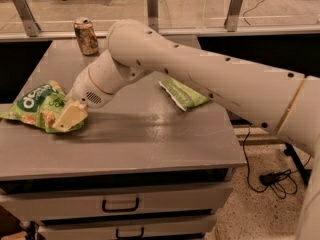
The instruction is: Move green rice chip bag near orange can
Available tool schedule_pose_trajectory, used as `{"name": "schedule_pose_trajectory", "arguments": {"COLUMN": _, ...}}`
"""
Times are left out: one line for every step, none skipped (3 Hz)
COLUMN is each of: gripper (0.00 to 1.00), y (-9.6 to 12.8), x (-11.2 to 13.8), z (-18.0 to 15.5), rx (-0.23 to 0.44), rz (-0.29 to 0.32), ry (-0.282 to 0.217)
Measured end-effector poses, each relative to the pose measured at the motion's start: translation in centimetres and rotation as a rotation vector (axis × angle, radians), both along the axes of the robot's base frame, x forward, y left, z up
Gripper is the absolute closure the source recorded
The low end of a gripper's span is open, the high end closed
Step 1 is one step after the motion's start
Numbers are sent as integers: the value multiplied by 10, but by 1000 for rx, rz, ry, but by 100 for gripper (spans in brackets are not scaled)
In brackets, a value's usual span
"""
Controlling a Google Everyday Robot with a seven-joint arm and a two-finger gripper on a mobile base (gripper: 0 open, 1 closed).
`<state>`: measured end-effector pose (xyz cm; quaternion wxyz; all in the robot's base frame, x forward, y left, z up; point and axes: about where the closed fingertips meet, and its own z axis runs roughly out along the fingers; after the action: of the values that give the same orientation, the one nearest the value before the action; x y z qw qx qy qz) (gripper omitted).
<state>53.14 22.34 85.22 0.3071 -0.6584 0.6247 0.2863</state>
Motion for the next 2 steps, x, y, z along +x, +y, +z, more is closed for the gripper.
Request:
{"name": "schedule_pose_trajectory", "arguments": {"gripper": 100, "y": -27, "x": 11, "z": 27, "rx": -9, "rz": -49, "ry": -91}}
{"name": "schedule_pose_trajectory", "arguments": {"gripper": 100, "y": -64, "x": 35, "z": 74, "rx": -29, "rz": -119, "ry": -236}}
